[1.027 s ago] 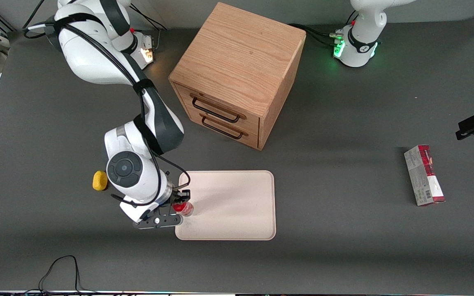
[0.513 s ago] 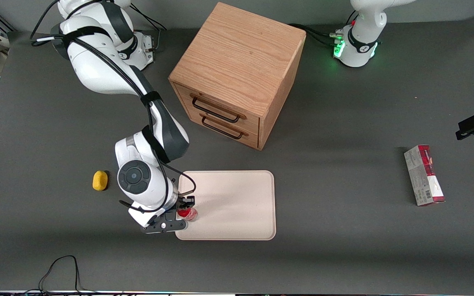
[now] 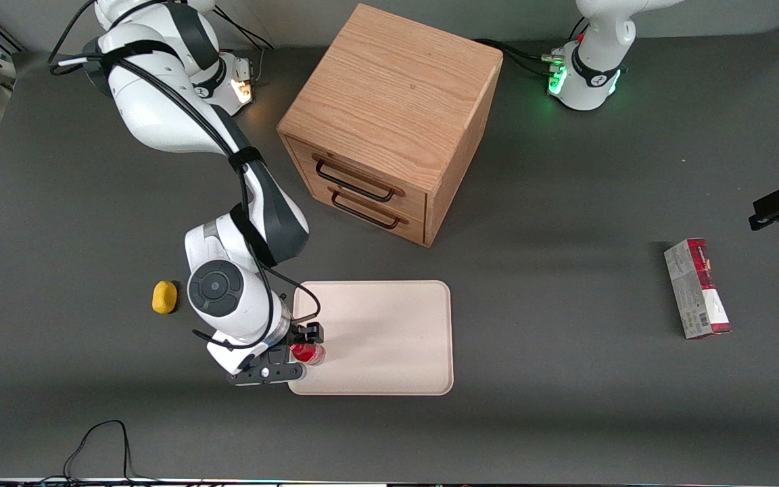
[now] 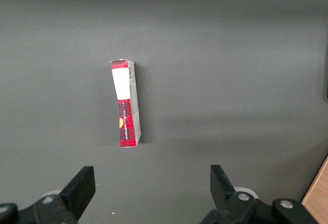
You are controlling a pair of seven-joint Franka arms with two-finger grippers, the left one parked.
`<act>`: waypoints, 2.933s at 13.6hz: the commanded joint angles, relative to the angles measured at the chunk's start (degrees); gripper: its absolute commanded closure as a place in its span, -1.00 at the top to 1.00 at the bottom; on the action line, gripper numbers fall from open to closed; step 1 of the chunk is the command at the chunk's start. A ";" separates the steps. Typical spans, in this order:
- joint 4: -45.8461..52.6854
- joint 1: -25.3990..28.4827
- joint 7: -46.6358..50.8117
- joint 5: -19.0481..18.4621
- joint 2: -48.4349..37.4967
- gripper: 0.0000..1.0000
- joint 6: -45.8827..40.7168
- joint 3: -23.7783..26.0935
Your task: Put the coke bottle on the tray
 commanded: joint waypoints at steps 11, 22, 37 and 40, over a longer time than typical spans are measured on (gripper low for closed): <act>-10.87 -1.27 0.76 -0.19 -27.52 1.00 -28.41 -6.33; -39.56 -17.79 -19.54 3.15 -50.76 1.00 -14.26 -6.43; -37.45 -25.10 -18.60 2.36 -50.76 1.00 -17.42 -1.33; -37.45 -24.92 -18.68 2.10 -50.76 1.00 -17.42 -1.86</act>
